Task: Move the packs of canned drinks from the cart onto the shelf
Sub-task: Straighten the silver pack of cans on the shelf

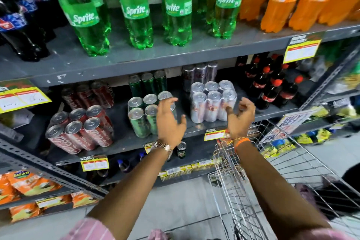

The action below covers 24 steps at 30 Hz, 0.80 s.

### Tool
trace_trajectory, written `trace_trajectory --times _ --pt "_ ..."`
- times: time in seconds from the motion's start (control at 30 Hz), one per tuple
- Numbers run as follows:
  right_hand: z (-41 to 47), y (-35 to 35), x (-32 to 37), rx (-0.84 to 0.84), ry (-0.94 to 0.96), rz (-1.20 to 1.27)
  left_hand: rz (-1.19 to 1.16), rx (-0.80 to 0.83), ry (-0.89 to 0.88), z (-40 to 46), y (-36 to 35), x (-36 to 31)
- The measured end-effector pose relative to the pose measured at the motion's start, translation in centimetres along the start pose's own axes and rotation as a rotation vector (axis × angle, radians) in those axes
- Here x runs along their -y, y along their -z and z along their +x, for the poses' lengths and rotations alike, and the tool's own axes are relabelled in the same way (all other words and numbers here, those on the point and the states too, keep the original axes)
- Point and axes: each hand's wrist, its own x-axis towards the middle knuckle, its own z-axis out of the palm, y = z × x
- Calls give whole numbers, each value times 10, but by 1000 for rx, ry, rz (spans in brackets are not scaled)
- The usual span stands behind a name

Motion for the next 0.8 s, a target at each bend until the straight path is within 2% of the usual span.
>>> trace_trajectory --times 0.07,0.13,0.2,0.27,0.33,0.43,0.6,0.67,0.8 --pt "29 12 -9 181 -109 -91 27 206 95 16 -35 -11" --pt "47 17 -19 437 -203 -183 42 353 254 29 -64 -11" --pt "56 13 -30 581 -232 -134 70 455 320 36 -83 -7" --pt "61 6 -35 594 -220 -138 111 471 337 38 -98 -4" --pt "64 1 -39 539 -169 -247 136 402 346 38 -106 2" --pt "72 4 -44 588 -113 -331 156 337 333 32 -113 7" --pt "86 5 -55 684 -39 -362 182 313 326 25 -115 -3" --pt "86 6 -49 680 -34 -443 182 314 328 26 -115 -2" --pt "84 8 -42 684 -20 -432 153 326 345 28 -115 4"
